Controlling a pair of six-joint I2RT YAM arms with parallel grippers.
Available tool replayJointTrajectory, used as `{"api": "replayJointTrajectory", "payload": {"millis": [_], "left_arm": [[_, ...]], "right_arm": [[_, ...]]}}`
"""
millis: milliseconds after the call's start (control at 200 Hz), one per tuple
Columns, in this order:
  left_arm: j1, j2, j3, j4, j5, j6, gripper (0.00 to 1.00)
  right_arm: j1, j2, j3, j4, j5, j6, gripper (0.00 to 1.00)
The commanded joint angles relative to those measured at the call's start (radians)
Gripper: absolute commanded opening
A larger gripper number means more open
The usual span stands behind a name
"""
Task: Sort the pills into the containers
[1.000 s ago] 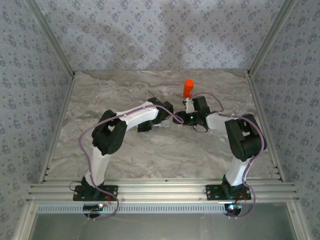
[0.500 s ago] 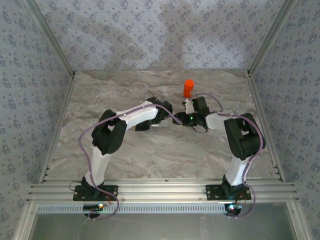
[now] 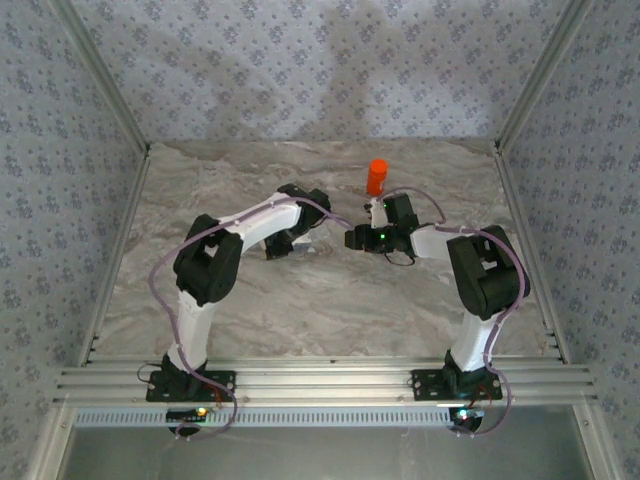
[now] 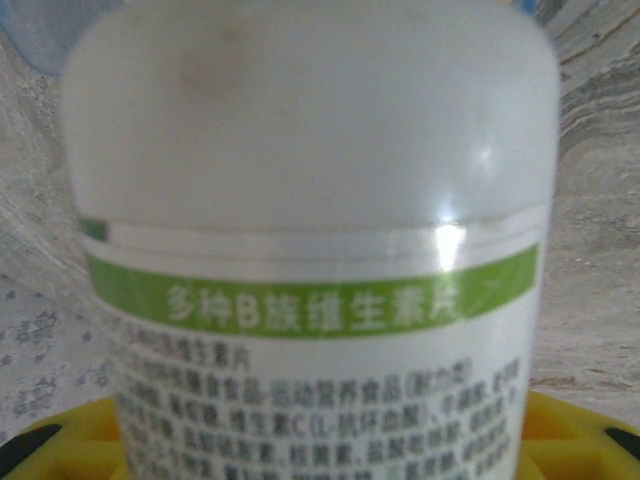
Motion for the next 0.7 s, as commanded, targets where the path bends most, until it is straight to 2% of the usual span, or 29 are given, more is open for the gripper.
{"api": "replayJointTrajectory", "payload": {"millis": [0,255,695], "left_arm": [[0.013,-0.020,-0.072,0.041,0.113,0.003,0.00],[0.041,-0.083,-0.138,0.119,0.196,-0.015,0.00],[0.049,-0.173,-0.226,0.227,0.253,-0.053,0.00]], "right_arm": [[0.006,0.011,0.028,-0.007,-0.007,-0.001,0.50],[0.007,0.016,0.032,-0.016,-0.003,-0.009,0.50],[0.025,0.034,0.043,-0.021,0.001,-0.014,0.50]]}}
